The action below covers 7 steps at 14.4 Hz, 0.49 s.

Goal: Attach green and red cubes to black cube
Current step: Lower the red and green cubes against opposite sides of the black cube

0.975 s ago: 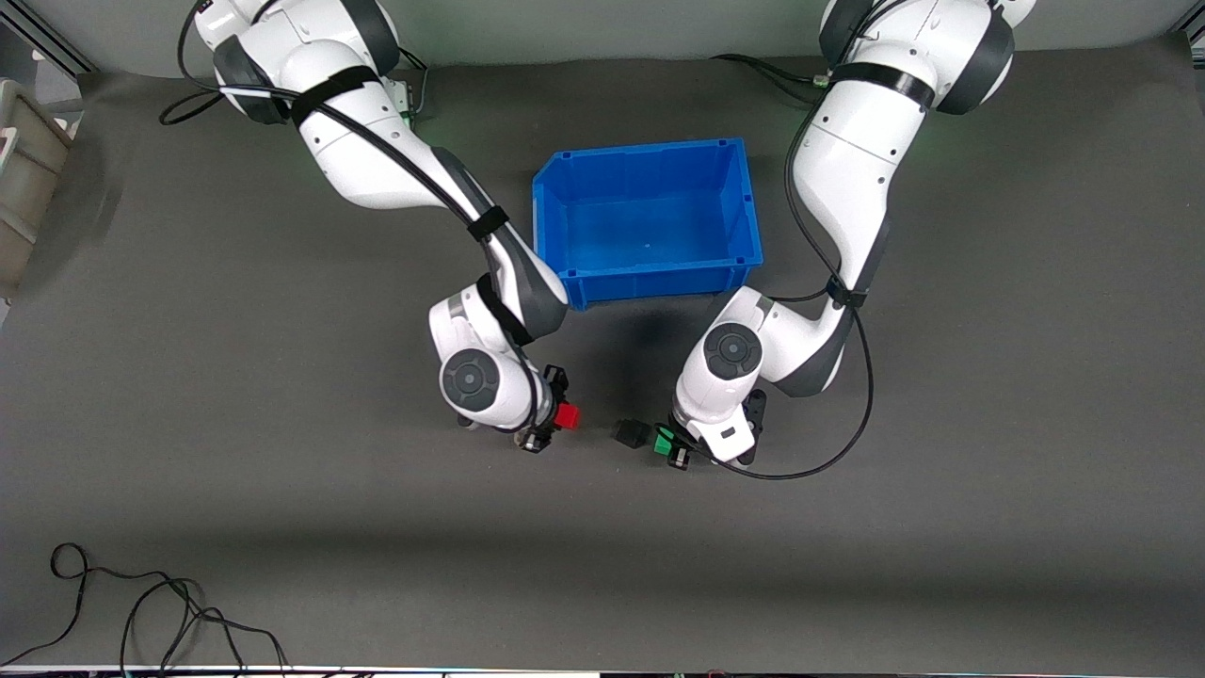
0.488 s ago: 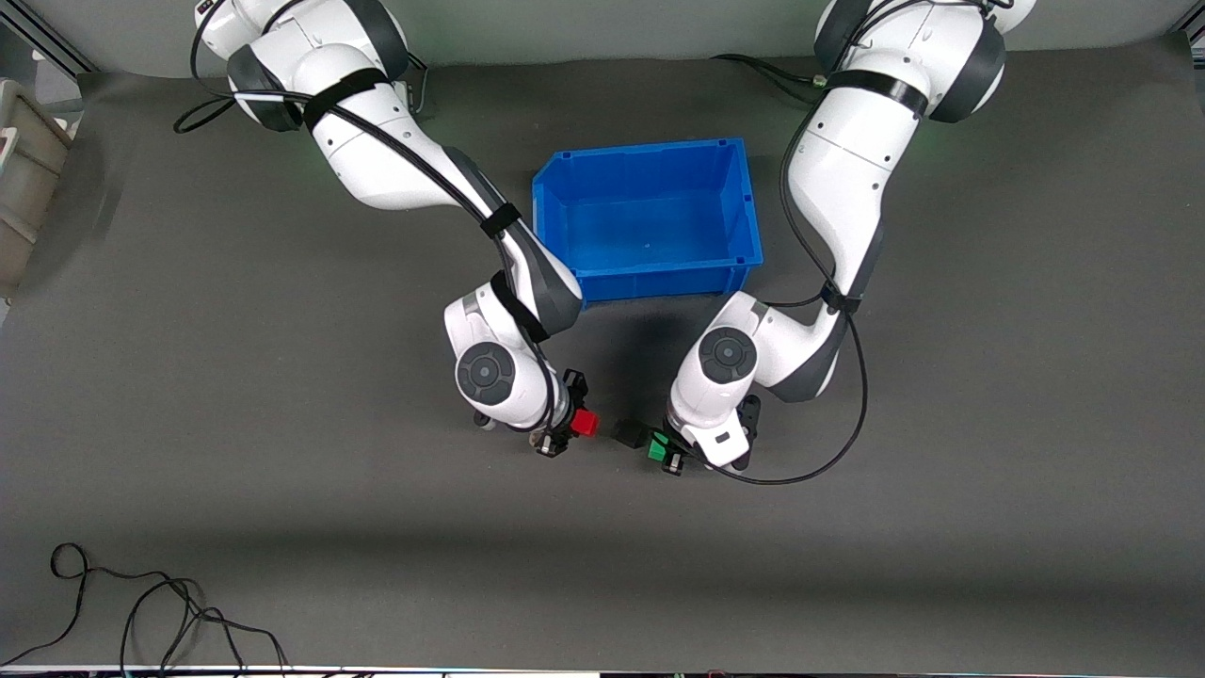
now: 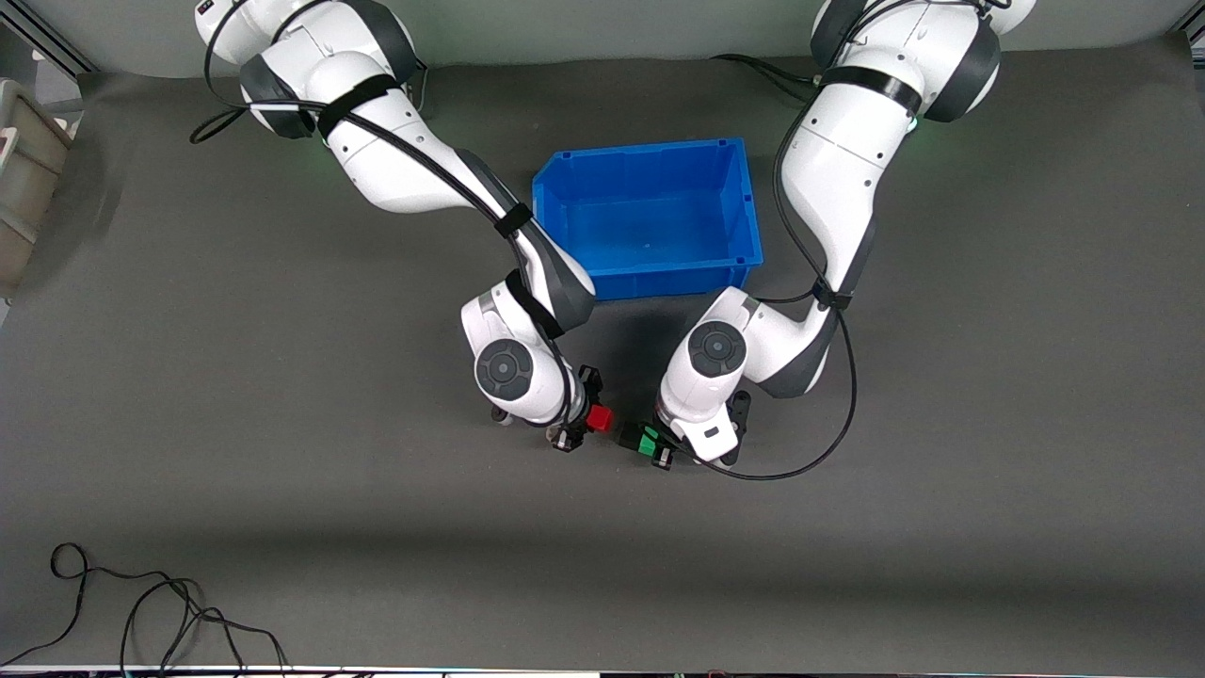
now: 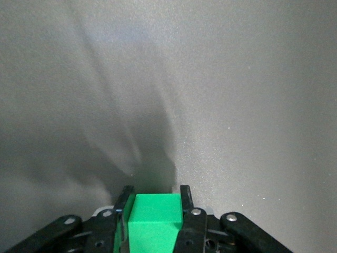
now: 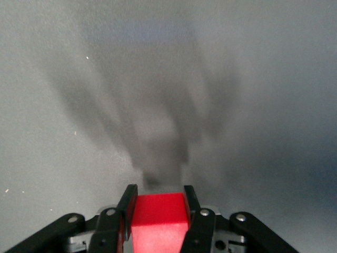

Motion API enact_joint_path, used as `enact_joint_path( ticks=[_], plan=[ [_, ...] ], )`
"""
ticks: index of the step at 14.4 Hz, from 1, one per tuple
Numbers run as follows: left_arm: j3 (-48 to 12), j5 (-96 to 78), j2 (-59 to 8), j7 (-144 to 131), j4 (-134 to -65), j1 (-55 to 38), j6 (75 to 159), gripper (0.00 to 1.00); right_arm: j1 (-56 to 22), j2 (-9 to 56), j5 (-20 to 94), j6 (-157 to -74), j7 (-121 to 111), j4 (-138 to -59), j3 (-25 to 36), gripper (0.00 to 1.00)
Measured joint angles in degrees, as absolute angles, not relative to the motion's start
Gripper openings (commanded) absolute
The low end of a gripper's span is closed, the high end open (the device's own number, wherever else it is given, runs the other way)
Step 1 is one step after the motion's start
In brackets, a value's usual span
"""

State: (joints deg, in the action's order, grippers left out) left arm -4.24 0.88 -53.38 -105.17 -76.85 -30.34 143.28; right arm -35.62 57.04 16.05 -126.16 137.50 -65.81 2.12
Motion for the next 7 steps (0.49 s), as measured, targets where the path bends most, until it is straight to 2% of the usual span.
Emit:
enact_joint_path(
  ticks=[7],
  plan=[
    [-4.2, 0.9, -53.3, -105.3, -74.1, -30.2, 137.6, 0.00, -35.6, 58.8, 16.1, -128.6, 138.2, -64.2, 1.9, 0.00]
  ],
)
